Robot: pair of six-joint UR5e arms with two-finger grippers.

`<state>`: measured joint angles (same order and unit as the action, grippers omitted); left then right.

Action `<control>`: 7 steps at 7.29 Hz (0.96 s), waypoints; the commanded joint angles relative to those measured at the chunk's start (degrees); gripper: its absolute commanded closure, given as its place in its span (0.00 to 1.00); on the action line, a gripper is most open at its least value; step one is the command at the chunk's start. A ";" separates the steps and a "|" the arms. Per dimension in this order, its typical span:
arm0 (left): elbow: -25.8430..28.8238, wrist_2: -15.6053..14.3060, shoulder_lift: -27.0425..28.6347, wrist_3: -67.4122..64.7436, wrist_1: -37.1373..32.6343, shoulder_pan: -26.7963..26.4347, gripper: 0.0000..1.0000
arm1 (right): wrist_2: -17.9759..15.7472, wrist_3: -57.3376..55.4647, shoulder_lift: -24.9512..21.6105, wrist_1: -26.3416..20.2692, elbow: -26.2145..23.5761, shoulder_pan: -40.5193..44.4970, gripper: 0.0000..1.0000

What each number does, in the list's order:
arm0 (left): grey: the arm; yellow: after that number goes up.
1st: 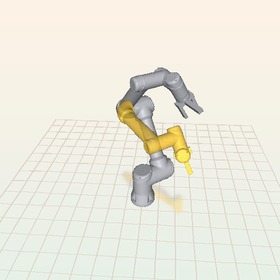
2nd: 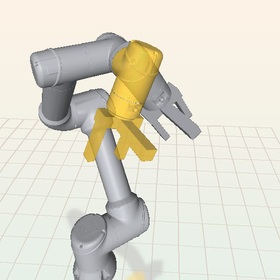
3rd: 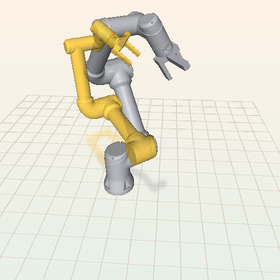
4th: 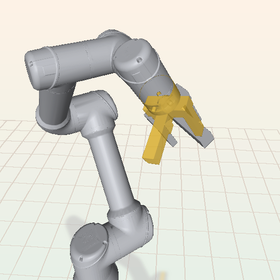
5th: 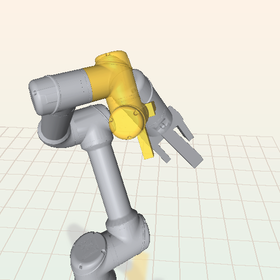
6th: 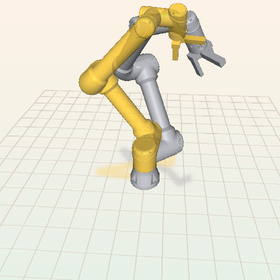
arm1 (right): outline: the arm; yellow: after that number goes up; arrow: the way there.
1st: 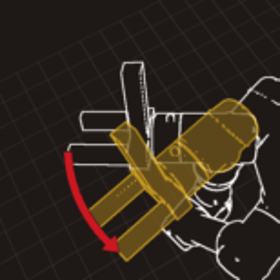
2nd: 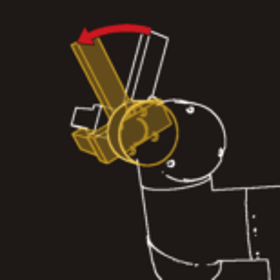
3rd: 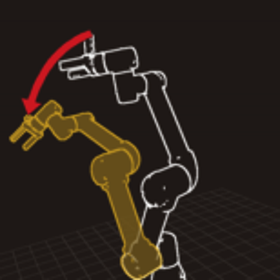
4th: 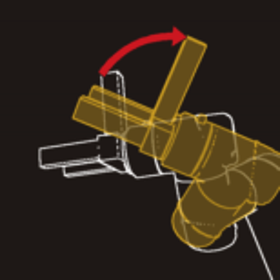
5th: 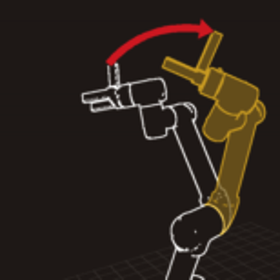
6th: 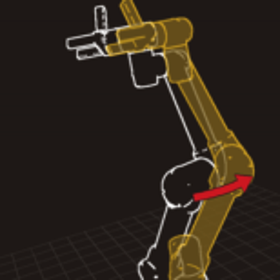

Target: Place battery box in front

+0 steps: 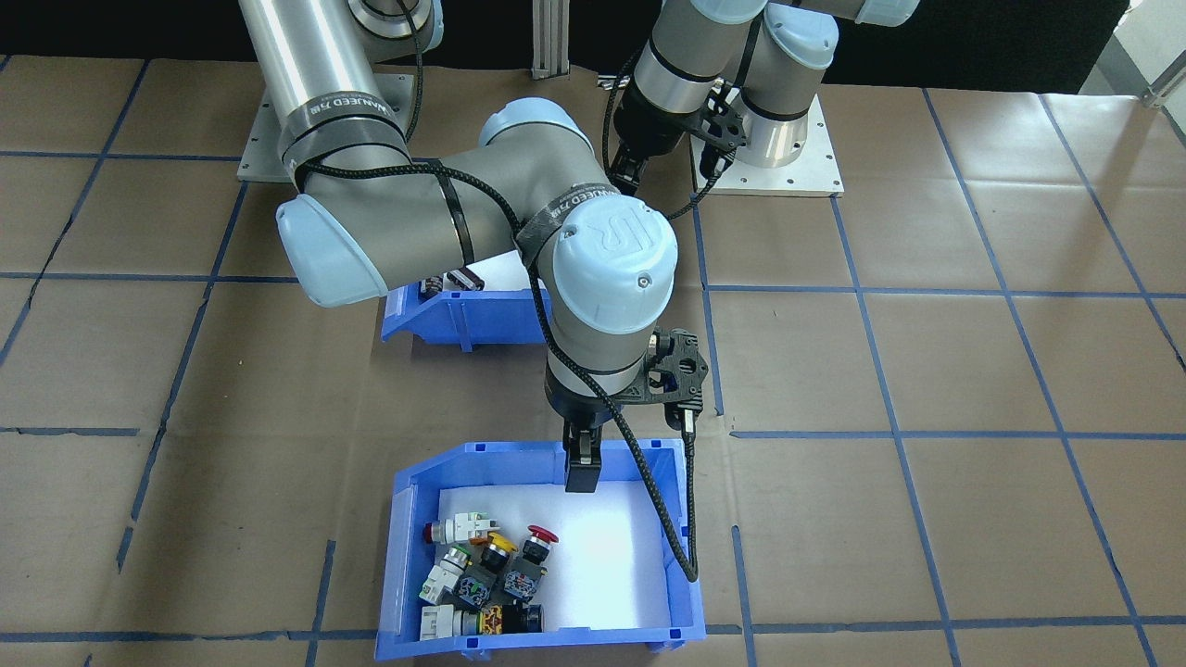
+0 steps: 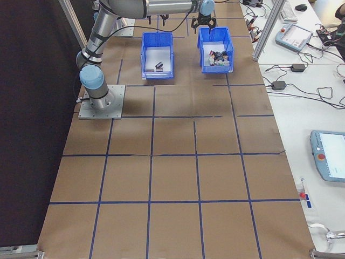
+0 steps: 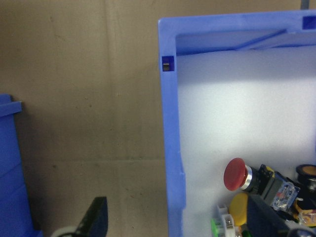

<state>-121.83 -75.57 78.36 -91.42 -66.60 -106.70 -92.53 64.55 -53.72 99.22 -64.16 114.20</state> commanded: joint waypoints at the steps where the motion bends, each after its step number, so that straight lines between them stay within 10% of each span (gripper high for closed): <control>1: -1.48 0.07 0.03 -8.64 2.62 -3.59 0.00 | 0.06 0.40 0.37 0.71 -3.24 -0.03 0.00; 4: -2.00 -0.46 0.65 -20.35 3.41 -10.00 0.00 | -0.02 0.40 1.95 5.20 -4.31 -0.11 0.01; 7: -7.08 -0.72 1.18 -29.23 11.35 -12.30 0.00 | -0.11 0.58 2.22 5.90 -4.13 -0.20 0.48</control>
<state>-126.40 -76.19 79.45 -116.92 -60.05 -118.13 -92.57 65.05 -51.60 104.65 -68.33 114.02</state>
